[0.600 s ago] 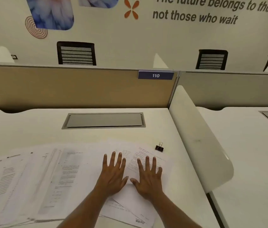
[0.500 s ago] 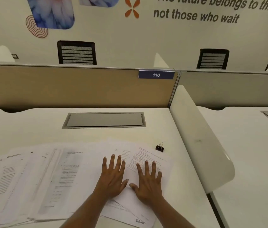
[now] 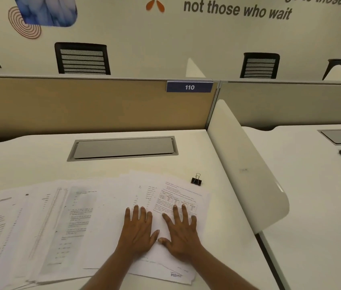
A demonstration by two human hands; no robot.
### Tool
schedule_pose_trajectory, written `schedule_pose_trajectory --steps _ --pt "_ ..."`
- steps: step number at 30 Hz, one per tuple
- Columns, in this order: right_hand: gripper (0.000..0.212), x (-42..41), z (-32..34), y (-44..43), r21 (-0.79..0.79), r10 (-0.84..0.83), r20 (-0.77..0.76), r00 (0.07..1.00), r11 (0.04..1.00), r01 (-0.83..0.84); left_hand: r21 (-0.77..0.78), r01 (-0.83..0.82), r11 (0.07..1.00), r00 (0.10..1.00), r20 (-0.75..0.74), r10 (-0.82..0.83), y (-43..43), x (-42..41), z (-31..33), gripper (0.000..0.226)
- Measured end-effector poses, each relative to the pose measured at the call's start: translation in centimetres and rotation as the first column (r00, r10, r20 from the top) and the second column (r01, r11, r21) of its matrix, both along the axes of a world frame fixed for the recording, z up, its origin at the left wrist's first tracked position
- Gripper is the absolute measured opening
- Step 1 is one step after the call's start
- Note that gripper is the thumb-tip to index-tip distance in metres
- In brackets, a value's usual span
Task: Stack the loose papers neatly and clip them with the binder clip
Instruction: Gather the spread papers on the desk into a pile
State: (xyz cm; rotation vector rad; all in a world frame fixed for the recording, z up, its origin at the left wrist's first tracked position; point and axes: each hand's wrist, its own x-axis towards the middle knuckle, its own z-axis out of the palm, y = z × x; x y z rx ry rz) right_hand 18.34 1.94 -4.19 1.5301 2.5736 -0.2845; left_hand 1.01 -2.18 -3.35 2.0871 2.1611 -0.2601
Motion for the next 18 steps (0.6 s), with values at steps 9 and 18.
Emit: schedule_pose_trajectory --steps 9,18 --pt "0.069 -0.4 2.1 -0.5 -0.083 0.066 0.055 0.996 0.995 -0.061 0.029 -0.110 0.993 0.992 0.069 0.108 0.4 -1.0 1.5 0.071" --pt "0.070 -4.1 4.3 0.3 -0.231 -0.792 -0.118 0.599 0.608 0.759 0.027 -0.166 0.986 0.968 0.194 0.158 1.9 -0.6 2.8 0.072"
